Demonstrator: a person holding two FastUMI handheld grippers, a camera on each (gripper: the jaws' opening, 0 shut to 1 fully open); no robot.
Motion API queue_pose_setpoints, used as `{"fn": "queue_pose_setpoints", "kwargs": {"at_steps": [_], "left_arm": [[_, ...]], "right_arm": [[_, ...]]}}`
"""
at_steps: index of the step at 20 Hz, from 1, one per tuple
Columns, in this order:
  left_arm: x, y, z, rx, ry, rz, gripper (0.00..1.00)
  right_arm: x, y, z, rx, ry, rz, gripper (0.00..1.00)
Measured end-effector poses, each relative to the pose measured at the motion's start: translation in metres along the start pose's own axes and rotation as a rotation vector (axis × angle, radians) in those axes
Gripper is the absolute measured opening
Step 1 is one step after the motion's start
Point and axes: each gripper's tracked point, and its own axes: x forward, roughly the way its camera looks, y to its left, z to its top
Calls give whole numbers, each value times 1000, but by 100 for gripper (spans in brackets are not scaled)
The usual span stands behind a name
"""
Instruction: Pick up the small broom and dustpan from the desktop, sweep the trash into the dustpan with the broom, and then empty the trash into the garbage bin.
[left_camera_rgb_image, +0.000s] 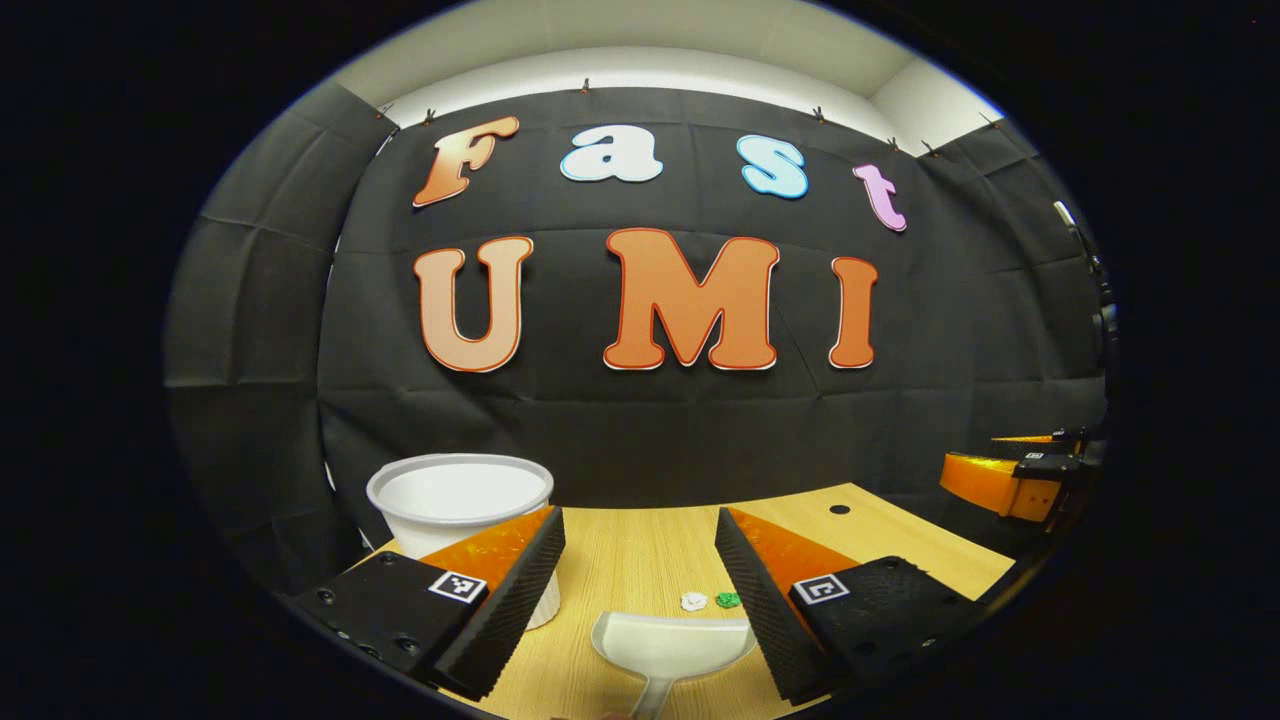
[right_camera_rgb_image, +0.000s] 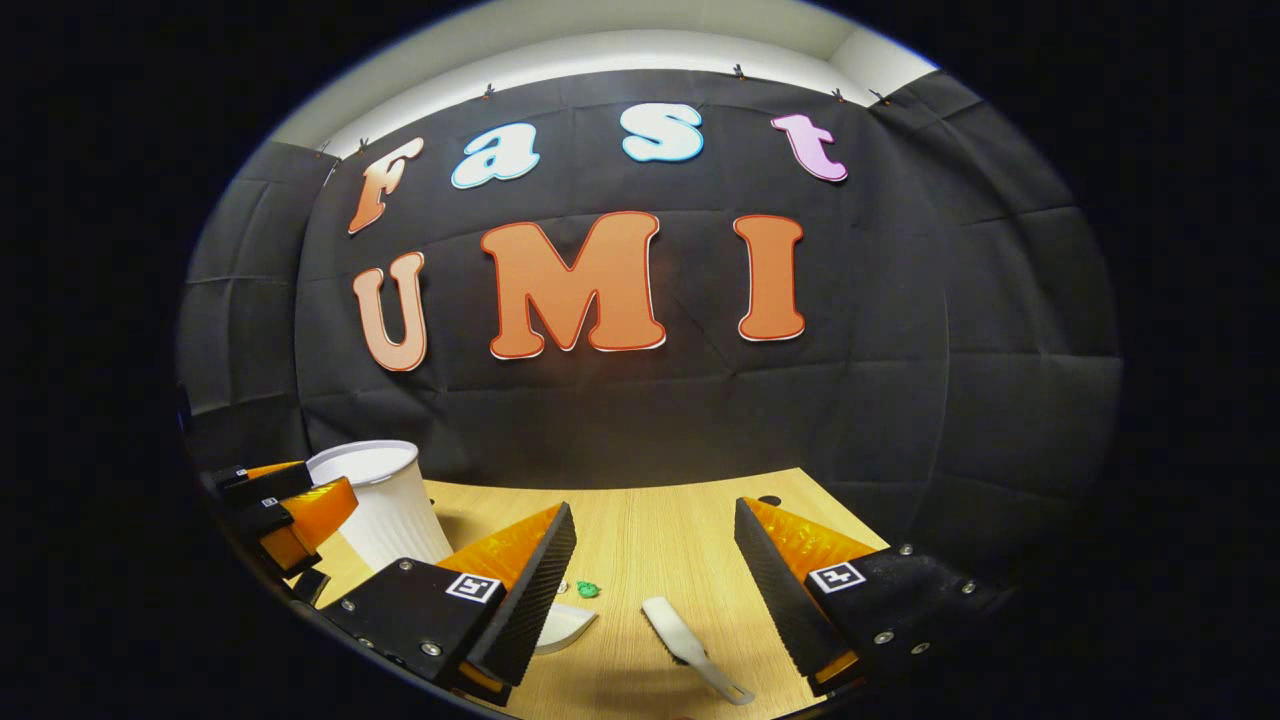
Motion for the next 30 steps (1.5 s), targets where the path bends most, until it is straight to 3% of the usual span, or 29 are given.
{"fn": "queue_pose_setpoints", "kwargs": {"at_steps": [21, 23, 27, 30], "left_arm": [[-1, -15, -15, 18, 41, -26, 95], [3, -22, -20, 14, 60, -56, 95], [16, -34, -54, 3, 218, -139, 95], [20, -33, -100, -29, 459, -159, 95]], "right_arm": [[-8, -17, -11, 10, 33, -22, 96], [-6, -21, -14, 10, 43, -24, 96], [-2, -32, -18, 30, 57, -33, 96], [2, -45, -29, 51, 78, -45, 96]]}}
